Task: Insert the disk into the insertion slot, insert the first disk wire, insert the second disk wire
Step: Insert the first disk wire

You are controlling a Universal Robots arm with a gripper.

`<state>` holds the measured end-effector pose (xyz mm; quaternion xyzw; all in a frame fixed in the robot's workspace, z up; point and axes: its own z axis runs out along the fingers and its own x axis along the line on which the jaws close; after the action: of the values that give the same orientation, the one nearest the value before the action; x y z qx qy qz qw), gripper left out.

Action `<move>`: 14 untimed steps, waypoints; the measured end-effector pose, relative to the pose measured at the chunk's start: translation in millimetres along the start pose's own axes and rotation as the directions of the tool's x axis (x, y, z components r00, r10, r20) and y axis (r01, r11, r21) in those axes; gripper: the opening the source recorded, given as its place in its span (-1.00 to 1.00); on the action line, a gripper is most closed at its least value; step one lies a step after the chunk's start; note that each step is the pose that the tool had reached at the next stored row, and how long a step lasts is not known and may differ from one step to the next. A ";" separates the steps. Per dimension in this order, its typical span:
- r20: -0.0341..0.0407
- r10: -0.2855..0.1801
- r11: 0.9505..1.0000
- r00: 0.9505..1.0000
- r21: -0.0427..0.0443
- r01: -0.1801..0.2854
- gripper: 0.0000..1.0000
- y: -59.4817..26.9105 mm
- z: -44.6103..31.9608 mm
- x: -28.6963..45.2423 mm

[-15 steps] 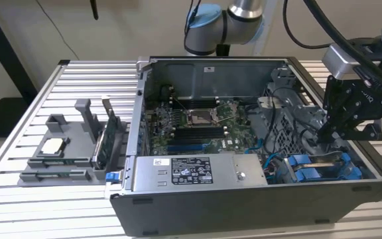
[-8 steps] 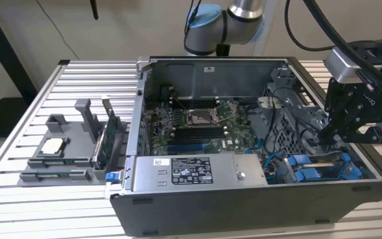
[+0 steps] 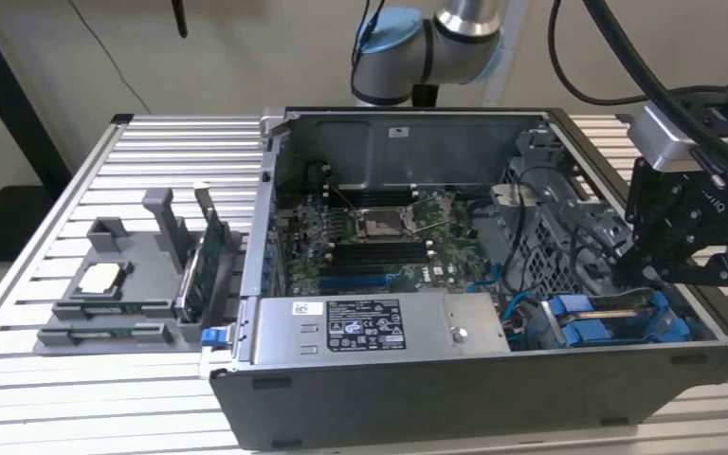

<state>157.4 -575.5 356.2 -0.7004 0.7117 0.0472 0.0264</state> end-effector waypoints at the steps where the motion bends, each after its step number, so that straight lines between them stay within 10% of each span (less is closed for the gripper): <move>1: 0.000 0.000 1.000 1.000 0.000 0.000 -0.62 -0.2 0.2 1.2; 14: 0.000 0.000 1.000 1.000 0.000 0.000 -0.62 -7.6 8.9 4.3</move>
<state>164.7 -579.0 346.7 -0.7003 0.7118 0.0471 0.0263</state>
